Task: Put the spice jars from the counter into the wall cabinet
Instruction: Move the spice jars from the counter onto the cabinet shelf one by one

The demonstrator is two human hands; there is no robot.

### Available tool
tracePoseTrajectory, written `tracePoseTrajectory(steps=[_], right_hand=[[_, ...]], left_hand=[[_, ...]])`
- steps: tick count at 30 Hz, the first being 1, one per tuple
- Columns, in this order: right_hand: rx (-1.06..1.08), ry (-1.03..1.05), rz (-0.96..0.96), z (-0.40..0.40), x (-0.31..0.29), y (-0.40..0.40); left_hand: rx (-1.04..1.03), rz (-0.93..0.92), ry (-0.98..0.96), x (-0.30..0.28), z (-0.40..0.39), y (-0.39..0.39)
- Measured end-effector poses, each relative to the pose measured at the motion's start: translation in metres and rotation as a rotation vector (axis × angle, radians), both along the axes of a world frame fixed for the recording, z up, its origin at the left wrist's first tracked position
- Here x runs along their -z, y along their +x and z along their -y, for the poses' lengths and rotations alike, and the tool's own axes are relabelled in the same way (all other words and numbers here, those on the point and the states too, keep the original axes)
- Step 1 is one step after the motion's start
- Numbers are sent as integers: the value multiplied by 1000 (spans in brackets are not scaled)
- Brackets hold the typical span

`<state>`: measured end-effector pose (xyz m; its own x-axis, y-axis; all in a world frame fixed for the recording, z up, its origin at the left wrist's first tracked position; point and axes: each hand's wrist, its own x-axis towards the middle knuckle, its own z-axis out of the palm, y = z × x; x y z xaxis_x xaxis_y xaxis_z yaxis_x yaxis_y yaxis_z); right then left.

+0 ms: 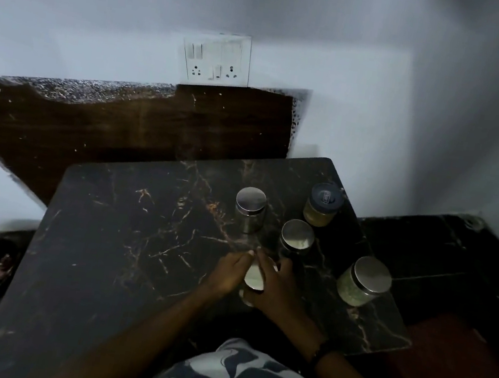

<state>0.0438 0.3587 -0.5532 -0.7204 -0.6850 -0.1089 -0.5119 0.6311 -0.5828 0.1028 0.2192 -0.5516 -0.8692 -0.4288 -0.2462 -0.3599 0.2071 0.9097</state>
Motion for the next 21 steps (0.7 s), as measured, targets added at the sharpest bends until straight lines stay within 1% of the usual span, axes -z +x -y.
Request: tracePoseTrajectory(steps=[2,3,6,7,9,11,13,15,18,21], right_hand=[[91,-103,80,0,-5,-1],[142,-189,130,1,-8,-1],[236,-519,263,1,-21,-7],[239,-607,337,1,-25,-10],[237,-752,550,2,-35,-17],[243,-877,735,6,-41,-28],[248,-959,842,11,-47,-39],[259,-1000,910,18,-51,-44],[254,-1005,965,30,-55,-44],[287,-990,978,39,-60,-40]], left_hand=[[-84,-22,103,-1,2,0],[-134,-34,140,-3,3,-1],[-242,-90,226,-16,8,-5],[-262,-114,239,-22,10,-7],[-300,-166,276,-35,15,-8],[-324,-216,356,-46,20,-7],[-307,-245,402,-56,23,-5],[-273,-265,431,-63,25,-5],[-277,-255,486,-70,23,-4],[-319,-257,522,-75,24,-1]])
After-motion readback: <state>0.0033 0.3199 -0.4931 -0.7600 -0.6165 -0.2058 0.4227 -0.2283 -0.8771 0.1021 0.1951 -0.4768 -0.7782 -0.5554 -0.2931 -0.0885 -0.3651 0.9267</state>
